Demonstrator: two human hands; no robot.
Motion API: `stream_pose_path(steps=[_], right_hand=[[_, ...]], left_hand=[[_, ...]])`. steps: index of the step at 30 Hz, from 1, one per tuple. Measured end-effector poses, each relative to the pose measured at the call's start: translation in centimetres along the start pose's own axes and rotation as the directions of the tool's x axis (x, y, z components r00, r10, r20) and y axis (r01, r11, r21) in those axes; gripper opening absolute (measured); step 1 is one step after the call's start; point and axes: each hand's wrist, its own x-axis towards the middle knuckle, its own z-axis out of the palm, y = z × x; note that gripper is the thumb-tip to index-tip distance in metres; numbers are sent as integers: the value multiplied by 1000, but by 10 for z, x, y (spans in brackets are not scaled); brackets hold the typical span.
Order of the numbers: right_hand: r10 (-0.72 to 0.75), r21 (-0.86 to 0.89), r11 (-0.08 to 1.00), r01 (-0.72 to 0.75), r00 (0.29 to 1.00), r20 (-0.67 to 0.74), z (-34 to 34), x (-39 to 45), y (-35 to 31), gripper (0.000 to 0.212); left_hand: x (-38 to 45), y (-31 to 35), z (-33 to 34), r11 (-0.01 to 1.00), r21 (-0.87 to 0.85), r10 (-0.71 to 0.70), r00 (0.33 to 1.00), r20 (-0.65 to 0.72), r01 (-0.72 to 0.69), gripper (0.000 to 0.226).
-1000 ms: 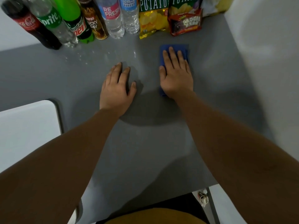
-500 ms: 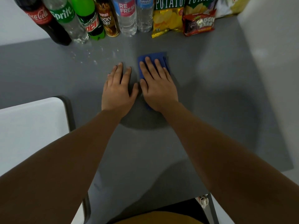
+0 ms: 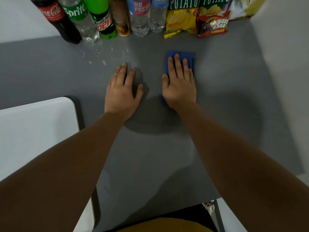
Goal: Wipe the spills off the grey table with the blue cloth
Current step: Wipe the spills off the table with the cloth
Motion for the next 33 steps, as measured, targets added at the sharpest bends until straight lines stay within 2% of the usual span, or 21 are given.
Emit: stream_pose_path(steps=[6, 13, 17, 21, 27, 33], right_hand=[[-153, -84, 985, 151, 988, -18, 16, -43, -41, 58], [-238, -31, 970, 240, 969, 60, 13, 6, -65, 58], [-196, -51, 979, 199, 979, 59, 9, 20, -58, 59], [-84, -35, 996, 85, 996, 37, 8, 14, -40, 60], [-10, -30, 1000, 9, 999, -35, 11, -40, -21, 61], [40, -29, 999, -41, 999, -25, 25, -89, -50, 63]], left_hand=[[-5, -22, -5, 1000, 6, -21, 1000, -13, 21, 60], [-7, -25, -3, 1000, 16, 6, 1000, -4, -6, 60], [-7, -26, -4, 1000, 12, 2, 1000, -2, -2, 61], [-7, -26, -5, 1000, 14, -3, 1000, 21, 3, 61], [-7, -26, -7, 1000, -16, -14, 999, 39, 15, 61], [-6, -24, -11, 999, -34, -4, 999, 35, 5, 60]])
